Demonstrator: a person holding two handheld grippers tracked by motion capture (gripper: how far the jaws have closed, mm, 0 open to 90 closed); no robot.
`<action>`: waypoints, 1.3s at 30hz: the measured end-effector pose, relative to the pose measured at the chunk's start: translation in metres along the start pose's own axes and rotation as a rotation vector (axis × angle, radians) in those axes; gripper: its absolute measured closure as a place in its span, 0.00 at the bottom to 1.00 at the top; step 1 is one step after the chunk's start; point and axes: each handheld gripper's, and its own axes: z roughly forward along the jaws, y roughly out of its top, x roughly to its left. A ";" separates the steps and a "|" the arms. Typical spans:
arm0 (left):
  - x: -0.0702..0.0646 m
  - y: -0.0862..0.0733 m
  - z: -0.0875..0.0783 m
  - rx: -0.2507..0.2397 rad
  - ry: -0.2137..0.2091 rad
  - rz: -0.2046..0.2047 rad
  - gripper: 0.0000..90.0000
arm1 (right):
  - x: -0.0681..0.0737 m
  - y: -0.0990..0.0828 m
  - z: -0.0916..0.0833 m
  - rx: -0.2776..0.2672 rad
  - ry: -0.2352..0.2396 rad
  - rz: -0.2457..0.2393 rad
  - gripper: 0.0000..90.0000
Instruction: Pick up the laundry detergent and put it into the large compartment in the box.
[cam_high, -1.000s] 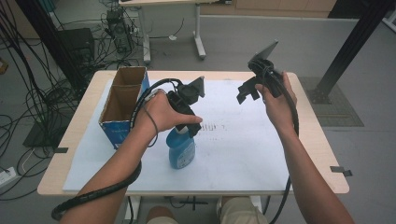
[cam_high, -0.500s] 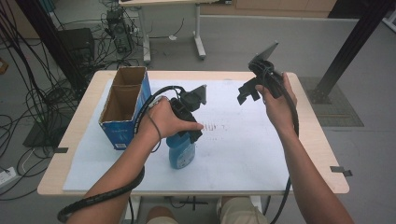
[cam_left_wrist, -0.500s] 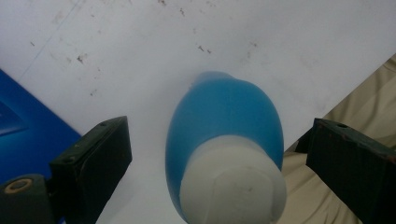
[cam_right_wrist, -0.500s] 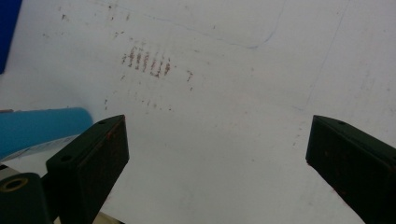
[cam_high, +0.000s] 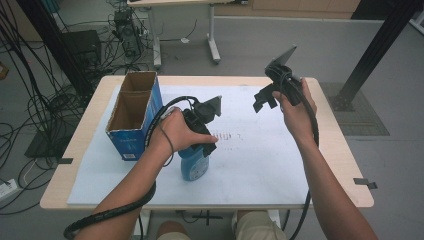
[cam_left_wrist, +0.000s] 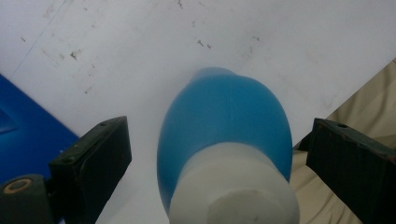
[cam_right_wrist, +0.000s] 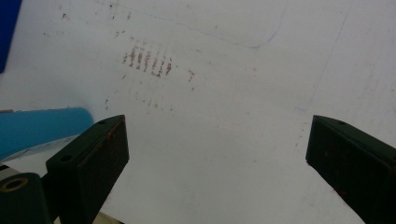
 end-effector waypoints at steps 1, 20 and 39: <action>0.000 0.000 0.001 0.000 -0.002 0.000 0.08 | 0.000 0.000 0.000 0.000 0.000 0.000 0.06; -0.002 0.000 0.003 -0.005 0.001 0.010 0.08 | 0.000 0.001 0.002 0.002 0.000 0.000 0.06; -0.003 0.001 0.003 -0.001 0.003 0.019 0.08 | 0.000 0.002 0.002 0.007 0.000 0.007 0.06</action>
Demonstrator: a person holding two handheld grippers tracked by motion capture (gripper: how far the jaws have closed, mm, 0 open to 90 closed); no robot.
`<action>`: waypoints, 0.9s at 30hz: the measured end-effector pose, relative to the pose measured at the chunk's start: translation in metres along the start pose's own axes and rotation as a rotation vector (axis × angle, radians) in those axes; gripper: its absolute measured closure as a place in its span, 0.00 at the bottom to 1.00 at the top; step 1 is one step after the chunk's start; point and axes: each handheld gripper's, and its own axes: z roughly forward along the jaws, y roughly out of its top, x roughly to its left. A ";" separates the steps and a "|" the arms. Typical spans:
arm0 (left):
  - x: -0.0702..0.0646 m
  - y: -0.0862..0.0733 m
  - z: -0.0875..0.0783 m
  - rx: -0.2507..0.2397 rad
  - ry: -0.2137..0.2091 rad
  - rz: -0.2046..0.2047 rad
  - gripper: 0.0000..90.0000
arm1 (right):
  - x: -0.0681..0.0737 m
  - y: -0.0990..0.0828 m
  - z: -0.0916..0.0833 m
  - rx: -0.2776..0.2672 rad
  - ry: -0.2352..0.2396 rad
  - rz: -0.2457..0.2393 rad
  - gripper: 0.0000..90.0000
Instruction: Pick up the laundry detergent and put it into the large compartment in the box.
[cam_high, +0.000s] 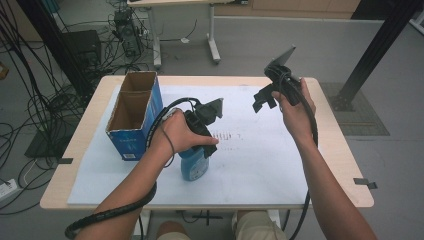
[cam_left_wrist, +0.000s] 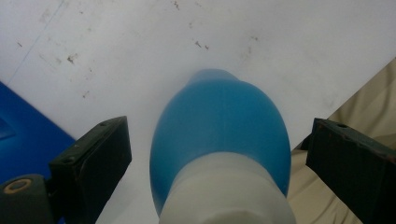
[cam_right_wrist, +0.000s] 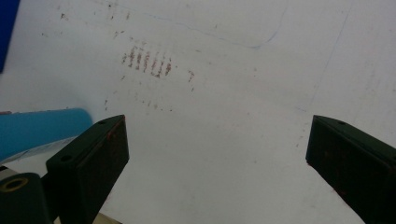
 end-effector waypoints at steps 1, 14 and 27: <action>0.000 0.000 0.000 0.000 0.000 -0.001 0.08 | 0.000 0.000 0.000 -0.002 0.000 -0.002 0.06; 0.000 -0.001 -0.001 0.000 0.003 0.002 0.08 | 0.001 0.000 0.000 -0.001 0.000 -0.003 0.06; -0.003 -0.001 -0.002 -0.002 0.014 0.009 0.08 | 0.001 0.000 0.000 -0.002 -0.001 -0.006 0.06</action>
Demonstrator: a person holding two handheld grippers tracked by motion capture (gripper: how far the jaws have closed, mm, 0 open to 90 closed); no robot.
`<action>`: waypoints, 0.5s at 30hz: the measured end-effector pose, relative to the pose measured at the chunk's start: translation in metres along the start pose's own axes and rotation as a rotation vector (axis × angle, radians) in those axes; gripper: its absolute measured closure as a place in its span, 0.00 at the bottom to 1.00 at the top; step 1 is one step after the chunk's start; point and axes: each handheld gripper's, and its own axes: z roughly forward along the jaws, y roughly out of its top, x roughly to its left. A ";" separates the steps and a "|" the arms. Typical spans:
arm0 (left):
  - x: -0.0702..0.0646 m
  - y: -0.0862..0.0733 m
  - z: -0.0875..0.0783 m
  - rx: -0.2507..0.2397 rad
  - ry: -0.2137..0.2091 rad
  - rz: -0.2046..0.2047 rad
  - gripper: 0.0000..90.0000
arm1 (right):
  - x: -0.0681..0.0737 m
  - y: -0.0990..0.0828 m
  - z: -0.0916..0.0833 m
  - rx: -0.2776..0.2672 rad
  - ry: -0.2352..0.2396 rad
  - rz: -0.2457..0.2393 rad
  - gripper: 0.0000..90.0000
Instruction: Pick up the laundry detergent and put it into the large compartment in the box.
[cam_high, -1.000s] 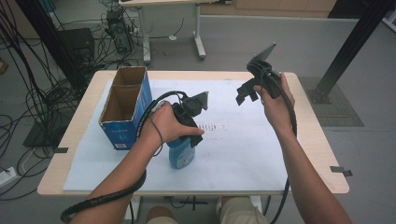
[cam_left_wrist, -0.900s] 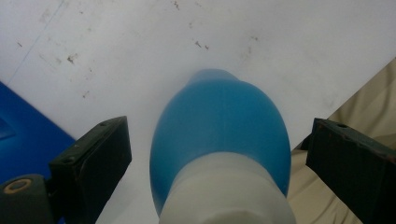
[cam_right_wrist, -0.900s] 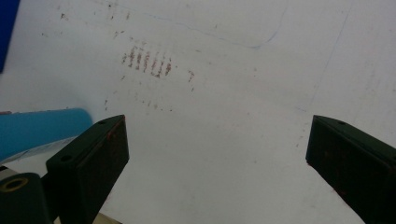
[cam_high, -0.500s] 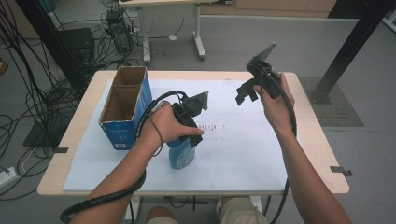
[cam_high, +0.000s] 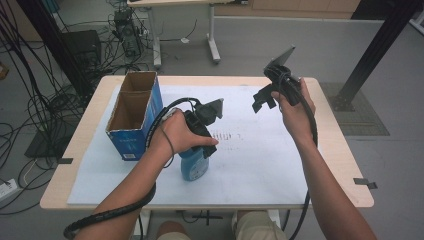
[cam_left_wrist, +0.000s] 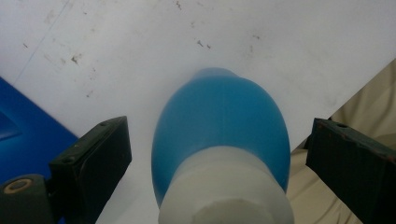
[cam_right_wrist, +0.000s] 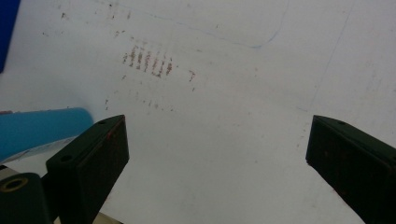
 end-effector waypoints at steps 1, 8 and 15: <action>0.000 0.000 0.000 0.000 0.001 0.001 0.08 | 0.000 0.000 0.000 -0.001 0.000 -0.001 0.06; 0.000 -0.001 -0.001 -0.003 0.002 0.000 0.08 | 0.001 0.000 0.000 -0.001 0.000 0.000 0.06; 0.001 -0.002 -0.001 -0.003 0.002 0.000 0.08 | 0.001 0.000 0.000 0.000 0.000 0.000 0.06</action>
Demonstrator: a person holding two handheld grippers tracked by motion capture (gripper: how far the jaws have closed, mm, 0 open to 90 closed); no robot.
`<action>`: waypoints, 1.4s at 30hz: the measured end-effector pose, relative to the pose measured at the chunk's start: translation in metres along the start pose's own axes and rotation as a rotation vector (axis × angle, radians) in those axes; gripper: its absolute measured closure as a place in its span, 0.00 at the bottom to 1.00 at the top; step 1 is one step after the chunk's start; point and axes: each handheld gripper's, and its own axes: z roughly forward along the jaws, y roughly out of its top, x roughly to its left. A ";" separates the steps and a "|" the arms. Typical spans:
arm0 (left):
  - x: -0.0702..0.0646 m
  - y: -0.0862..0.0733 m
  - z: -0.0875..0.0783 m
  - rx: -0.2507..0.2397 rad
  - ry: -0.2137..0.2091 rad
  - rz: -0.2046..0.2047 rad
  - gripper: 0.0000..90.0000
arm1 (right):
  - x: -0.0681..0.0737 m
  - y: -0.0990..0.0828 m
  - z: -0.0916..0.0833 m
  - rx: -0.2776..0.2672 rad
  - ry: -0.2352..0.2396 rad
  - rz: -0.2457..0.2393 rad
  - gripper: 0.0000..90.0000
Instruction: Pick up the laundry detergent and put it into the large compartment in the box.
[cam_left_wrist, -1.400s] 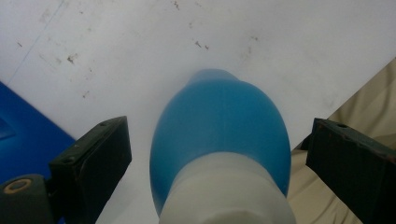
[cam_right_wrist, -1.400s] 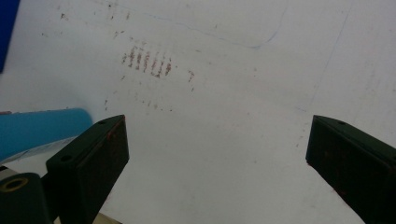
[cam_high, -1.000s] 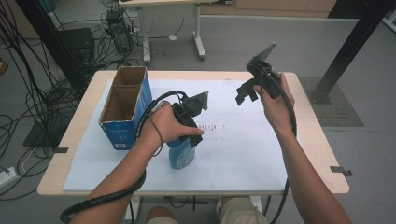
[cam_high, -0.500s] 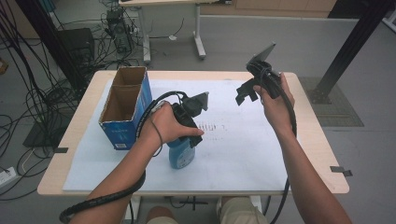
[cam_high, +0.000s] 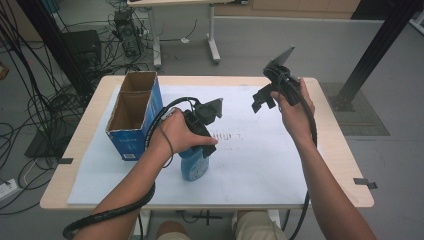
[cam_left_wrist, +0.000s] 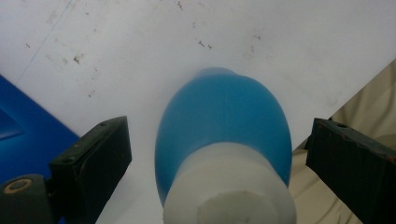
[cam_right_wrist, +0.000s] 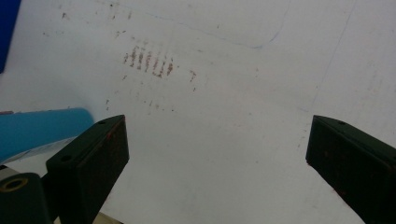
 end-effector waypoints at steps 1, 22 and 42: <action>0.000 0.000 0.000 -0.001 0.001 0.000 0.08 | 0.000 0.000 0.000 0.000 0.000 -0.002 0.06; -0.001 -0.001 0.000 -0.007 0.003 0.000 0.08 | 0.001 0.000 0.001 -0.002 0.000 -0.001 0.06; 0.001 -0.003 -0.001 -0.010 0.003 -0.003 0.08 | 0.002 0.000 0.001 0.000 0.000 -0.002 0.06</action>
